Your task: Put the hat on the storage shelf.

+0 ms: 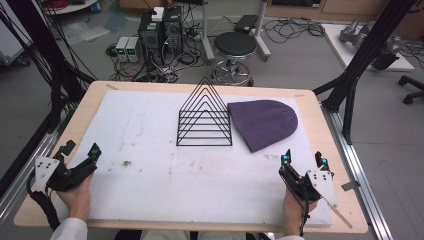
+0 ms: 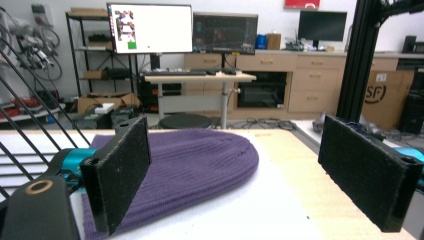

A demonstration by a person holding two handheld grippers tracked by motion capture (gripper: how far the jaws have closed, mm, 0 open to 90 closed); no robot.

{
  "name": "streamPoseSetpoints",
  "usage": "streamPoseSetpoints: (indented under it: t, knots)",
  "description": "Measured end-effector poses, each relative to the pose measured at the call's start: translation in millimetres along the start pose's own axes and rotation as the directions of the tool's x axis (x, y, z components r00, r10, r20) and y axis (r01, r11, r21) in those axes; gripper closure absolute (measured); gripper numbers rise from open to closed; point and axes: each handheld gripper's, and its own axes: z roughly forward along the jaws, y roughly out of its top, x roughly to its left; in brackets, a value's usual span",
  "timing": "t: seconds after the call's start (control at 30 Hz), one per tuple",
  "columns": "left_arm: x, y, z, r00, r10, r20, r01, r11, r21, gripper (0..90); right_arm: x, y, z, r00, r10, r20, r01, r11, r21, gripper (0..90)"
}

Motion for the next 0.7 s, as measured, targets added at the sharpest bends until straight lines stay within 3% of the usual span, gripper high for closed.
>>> streamPoseSetpoints:
  t: [0.53,0.7]
  knots:
    - [-0.7,-0.4,0.5,1.0000,-0.006,0.004,0.006,1.0000,0.003,19.8,-1.1,0.6,-1.3,0.9997,0.022,0.014,-0.022,1.000,0.012,12.7]
    - [-1.7,-0.7,1.1,0.9999,-0.009,0.012,0.009,0.9999,0.005,19.8,-0.6,3.8,3.2,0.9992,0.035,-0.019,-0.034,0.999,0.030,12.1]
